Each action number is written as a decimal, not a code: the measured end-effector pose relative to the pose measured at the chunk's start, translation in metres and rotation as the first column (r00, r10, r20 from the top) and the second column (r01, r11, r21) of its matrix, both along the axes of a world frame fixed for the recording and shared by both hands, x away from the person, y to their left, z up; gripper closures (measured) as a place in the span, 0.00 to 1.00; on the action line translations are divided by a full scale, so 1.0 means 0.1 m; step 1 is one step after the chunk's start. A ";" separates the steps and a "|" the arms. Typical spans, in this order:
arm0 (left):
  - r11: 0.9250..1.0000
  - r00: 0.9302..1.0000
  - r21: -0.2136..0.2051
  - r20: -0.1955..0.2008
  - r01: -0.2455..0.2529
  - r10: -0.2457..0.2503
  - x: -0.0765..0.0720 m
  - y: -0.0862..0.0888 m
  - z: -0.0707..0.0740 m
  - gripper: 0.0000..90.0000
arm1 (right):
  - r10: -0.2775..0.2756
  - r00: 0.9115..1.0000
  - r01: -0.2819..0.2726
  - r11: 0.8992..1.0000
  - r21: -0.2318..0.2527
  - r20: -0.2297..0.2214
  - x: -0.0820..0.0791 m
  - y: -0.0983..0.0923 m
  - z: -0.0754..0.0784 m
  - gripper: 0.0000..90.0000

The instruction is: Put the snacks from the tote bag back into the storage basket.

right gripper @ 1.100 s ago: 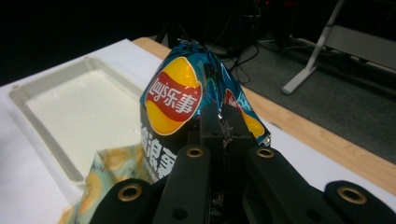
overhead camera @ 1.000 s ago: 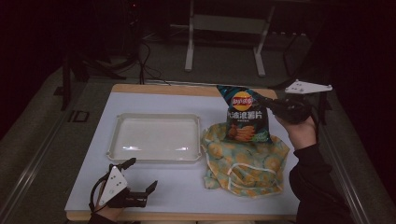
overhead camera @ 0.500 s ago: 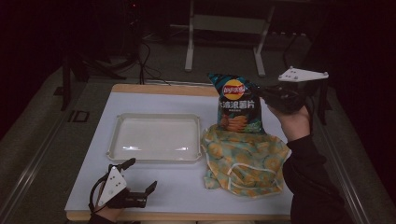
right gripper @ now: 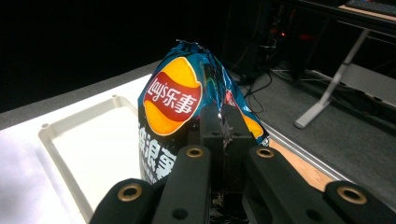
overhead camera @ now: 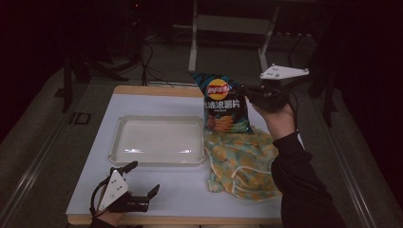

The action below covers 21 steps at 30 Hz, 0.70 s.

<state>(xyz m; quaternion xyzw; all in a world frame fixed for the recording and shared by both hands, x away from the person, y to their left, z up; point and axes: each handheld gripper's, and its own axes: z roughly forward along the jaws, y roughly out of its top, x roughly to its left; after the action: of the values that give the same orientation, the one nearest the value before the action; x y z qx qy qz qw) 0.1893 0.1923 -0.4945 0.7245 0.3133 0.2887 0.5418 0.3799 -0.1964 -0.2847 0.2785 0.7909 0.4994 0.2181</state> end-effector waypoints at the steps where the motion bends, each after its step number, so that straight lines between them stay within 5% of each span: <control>1: 1.000 1.000 -0.002 0.000 0.001 -0.001 0.00 0.00 0.00 0.01 | 0.008 1.000 -0.008 1.000 0.002 0.001 0.00 0.04 0.00 1.00; 21: 1.000 1.000 0.000 0.004 0.008 -0.008 -0.01 0.01 0.01 0.01 | 0.092 0.996 -0.093 0.993 0.070 0.015 0.01 0.72 -0.09 1.00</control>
<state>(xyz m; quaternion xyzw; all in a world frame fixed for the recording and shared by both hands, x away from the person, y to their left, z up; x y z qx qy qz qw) 0.1883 0.1929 -0.4933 0.7252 0.3094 0.2881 0.5436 0.3811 -0.1245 -0.2942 0.2461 0.7836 0.5380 0.1895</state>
